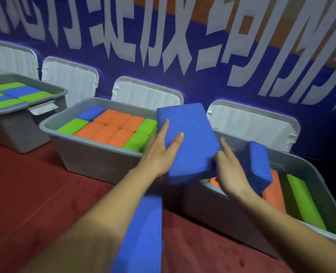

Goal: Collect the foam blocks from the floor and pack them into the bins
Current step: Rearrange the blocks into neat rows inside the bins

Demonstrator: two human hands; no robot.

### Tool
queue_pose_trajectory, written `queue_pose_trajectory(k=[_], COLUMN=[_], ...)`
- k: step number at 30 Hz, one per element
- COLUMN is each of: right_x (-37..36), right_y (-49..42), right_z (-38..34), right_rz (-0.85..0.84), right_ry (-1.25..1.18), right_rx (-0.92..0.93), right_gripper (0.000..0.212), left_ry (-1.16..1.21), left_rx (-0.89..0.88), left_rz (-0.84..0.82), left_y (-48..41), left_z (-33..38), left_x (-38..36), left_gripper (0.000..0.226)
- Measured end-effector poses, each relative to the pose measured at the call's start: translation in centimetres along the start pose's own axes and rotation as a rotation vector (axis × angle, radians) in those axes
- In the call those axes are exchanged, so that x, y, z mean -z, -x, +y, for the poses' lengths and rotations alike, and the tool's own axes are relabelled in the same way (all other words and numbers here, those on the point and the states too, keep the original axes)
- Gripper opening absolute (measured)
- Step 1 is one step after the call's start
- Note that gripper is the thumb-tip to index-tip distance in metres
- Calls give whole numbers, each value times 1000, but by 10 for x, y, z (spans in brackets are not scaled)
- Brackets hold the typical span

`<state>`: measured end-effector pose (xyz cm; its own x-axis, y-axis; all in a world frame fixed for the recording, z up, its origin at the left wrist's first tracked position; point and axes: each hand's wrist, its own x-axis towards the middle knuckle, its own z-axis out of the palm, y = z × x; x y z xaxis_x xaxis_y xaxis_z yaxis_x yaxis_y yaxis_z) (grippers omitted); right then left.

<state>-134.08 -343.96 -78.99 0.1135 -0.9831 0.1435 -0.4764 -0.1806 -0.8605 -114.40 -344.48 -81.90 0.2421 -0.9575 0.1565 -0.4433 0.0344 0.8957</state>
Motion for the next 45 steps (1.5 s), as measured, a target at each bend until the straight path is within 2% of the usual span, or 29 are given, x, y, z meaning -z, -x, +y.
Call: queue_pose_trajectory(k=[2, 5, 7, 10, 12, 15, 18, 21, 24, 29, 33, 37, 40, 42, 45], right_x=[-17, -43, -64, -88, -93, -78, -42, 0, 31, 69, 94, 101, 95, 90, 91], right_y=[15, 30, 41, 57, 60, 48, 24, 0, -13, -36, -54, -83, -99, -102, -101], right_z=[-5, -2, 5, 10, 15, 19, 31, 61, 89, 123, 137, 142, 152, 167, 177], right_rz=[-139, -248, -318, -494, -527, -407, -242, -120, -46, 99, 221, 201, 110, 55, 91], right_ry=[-46, -43, 12, 119, 194, 264, 322, 384, 404, 489, 618, 534, 505, 464, 446], right_rx=[10, -111, -147, -160, -134, -57, -45, -83, -127, -153, -166, -283, -356, -415, -460], right_gripper=[40, 17, 31, 44, 43, 36, 27, 27, 29, 43, 53, 83, 97, 97, 84], left_ry=[-46, -263, -431, -632, -735, -800, -634, -584, -587, -573, -516, -391, -332, -311, -314], left_rx=[99, 260, 343, 481, 497, 282, 57, -92, -167, -118, -2, 159, 226, 235, 221], left_rz=[-40, -150, -271, -445, -415, -171, -28, -59, -124, -164, -194, -198, -151, -139, -170], left_y=[10, 30, 41, 52, 54, 45, 32, 23, 21, 13, -6, -15, -10, -5, -11], left_z=[-10, -33, -47, -59, -60, -42, -16, 1, 7, 19, 46, 57, 52, 44, 36], left_x=[31, 70, 88, 99, 93, 76, 40, -14, -69, -137, -182, -213, -224, -229, -222], left_gripper=[101, 84, 87, 115, 110, 79, 50, 38, 41, 49, 50, 47, 45, 46, 52])
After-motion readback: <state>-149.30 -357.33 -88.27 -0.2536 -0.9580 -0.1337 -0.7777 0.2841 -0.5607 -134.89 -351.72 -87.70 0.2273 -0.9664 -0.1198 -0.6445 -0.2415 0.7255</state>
